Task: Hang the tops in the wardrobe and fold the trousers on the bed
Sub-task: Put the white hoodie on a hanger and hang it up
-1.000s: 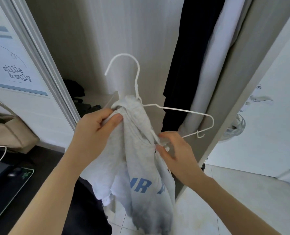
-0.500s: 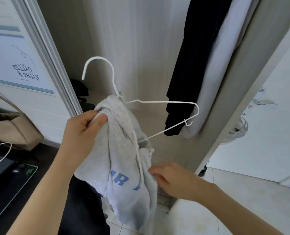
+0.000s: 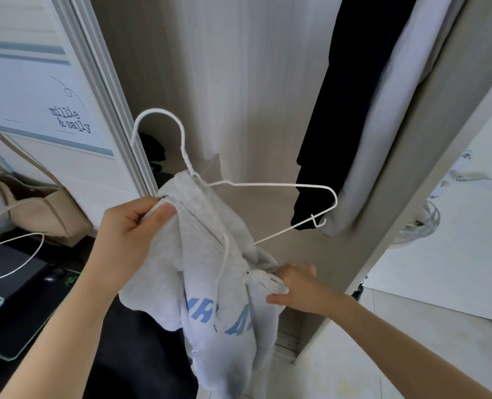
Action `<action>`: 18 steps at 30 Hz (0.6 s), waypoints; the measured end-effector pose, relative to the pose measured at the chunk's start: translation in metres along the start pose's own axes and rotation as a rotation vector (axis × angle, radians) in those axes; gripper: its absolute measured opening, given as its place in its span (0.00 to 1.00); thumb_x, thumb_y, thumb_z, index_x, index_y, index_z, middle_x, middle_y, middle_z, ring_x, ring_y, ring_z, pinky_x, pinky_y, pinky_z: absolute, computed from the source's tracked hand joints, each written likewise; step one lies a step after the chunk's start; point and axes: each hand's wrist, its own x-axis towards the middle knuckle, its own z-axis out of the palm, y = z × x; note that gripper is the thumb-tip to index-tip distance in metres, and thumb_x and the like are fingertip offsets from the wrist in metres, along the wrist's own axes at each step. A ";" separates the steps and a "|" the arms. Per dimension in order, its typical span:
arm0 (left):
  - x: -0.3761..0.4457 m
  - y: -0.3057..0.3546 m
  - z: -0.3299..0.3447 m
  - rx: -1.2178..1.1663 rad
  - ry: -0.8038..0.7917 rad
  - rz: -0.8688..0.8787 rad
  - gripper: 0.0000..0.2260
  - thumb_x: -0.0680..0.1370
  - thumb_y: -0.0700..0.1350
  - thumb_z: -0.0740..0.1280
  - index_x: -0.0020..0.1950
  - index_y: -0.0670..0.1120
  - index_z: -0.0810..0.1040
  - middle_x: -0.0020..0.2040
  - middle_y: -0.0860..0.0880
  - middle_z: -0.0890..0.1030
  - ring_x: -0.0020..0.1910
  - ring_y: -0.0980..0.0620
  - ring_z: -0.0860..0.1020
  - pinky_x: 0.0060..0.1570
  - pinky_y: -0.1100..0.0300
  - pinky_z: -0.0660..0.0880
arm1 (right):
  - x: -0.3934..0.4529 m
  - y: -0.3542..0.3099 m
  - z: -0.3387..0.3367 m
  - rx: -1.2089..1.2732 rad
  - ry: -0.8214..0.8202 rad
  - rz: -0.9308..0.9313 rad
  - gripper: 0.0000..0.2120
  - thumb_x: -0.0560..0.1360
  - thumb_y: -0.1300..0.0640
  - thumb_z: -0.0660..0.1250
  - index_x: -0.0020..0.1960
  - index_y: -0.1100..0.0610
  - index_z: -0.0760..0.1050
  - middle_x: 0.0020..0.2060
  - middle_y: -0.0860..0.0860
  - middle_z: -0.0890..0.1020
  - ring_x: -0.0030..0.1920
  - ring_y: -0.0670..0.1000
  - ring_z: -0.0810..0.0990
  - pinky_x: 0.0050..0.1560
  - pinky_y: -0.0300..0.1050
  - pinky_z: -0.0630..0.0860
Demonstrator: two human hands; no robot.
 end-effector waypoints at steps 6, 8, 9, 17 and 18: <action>-0.007 -0.018 -0.016 0.158 -0.217 0.090 0.13 0.75 0.57 0.69 0.32 0.54 0.79 0.26 0.55 0.75 0.27 0.61 0.72 0.31 0.73 0.66 | -0.032 0.040 -0.046 -0.621 0.220 -0.069 0.18 0.54 0.41 0.78 0.42 0.42 0.80 0.39 0.43 0.80 0.51 0.52 0.78 0.59 0.62 0.58; -0.007 -0.019 -0.018 0.252 -0.299 0.110 0.13 0.74 0.61 0.68 0.29 0.62 0.76 0.23 0.59 0.73 0.26 0.63 0.72 0.31 0.74 0.65 | -0.040 0.046 -0.053 -0.706 0.261 -0.131 0.20 0.52 0.46 0.80 0.43 0.41 0.80 0.38 0.41 0.79 0.47 0.50 0.75 0.55 0.61 0.62; -0.006 -0.021 -0.019 0.303 -0.307 0.123 0.12 0.72 0.59 0.66 0.28 0.64 0.75 0.22 0.58 0.72 0.26 0.62 0.72 0.30 0.74 0.65 | -0.043 0.051 -0.057 -0.710 0.275 -0.166 0.20 0.54 0.49 0.79 0.44 0.42 0.79 0.40 0.40 0.78 0.49 0.51 0.74 0.55 0.62 0.62; 0.007 -0.043 -0.009 0.656 -0.229 0.388 0.21 0.77 0.59 0.65 0.28 0.56 0.63 0.18 0.56 0.63 0.20 0.56 0.65 0.26 0.66 0.61 | -0.069 0.048 -0.093 -0.763 0.494 -0.236 0.20 0.59 0.67 0.72 0.44 0.47 0.77 0.40 0.43 0.76 0.46 0.53 0.74 0.49 0.54 0.69; 0.009 -0.042 -0.006 0.675 -0.203 0.420 0.20 0.78 0.59 0.64 0.29 0.57 0.63 0.19 0.57 0.64 0.22 0.59 0.66 0.26 0.68 0.61 | -0.071 0.046 -0.096 -0.751 0.513 -0.246 0.20 0.59 0.68 0.72 0.44 0.47 0.77 0.40 0.43 0.76 0.45 0.53 0.74 0.47 0.53 0.70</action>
